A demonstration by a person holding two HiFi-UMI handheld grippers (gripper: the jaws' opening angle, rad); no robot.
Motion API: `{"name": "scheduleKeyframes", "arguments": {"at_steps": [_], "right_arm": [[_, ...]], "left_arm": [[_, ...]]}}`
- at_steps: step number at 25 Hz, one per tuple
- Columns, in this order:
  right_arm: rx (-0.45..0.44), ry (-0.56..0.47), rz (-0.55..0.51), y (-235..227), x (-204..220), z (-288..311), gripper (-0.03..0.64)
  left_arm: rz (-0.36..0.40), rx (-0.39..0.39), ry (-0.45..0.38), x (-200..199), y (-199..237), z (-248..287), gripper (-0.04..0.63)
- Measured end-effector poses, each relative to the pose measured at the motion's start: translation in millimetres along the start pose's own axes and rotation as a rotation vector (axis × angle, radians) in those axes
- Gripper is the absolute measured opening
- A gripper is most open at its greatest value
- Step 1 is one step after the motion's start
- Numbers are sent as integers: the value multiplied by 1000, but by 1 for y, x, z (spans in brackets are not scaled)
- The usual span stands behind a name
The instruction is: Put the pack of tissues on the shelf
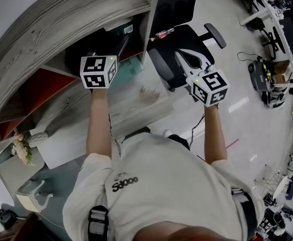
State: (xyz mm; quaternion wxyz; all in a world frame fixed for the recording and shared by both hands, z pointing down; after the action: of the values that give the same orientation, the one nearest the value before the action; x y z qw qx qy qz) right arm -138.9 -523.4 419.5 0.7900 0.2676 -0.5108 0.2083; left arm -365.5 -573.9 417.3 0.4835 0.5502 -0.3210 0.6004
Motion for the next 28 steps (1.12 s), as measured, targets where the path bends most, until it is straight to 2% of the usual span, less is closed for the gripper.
{"name": "scheduleKeyframes", "arguments": {"at_steps": [5, 11, 16, 20, 28], "right_arm": [[15, 11, -3, -3, 3, -8, 6], [55, 17, -1, -12, 4, -29, 6], [70, -2, -46, -16, -3, -53, 6], [42, -48, -87, -4, -16, -72, 6], [-18, -164, -116, 30, -35, -136, 6]], "left_arm": [[6, 24, 6, -2, -1, 15, 393], [2, 17, 24, -3, -3, 9, 396], [8, -41, 5, -13, -16, -23, 400], [15, -77, 8, -12, -38, -65, 394], [24, -121, -25, 2, -107, -161, 217]]}}
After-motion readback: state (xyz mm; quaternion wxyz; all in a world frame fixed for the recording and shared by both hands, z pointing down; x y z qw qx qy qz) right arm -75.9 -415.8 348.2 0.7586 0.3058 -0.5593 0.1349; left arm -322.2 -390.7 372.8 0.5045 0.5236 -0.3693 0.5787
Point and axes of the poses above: the fingertips, and each gripper's own axes: z forward along the fingers, y to its left, x out of its underside, the point moved 3 cm from there along -z, backward along the fingers, and after that the axes turned 12 degrees about -z, right-handed, at the moved point
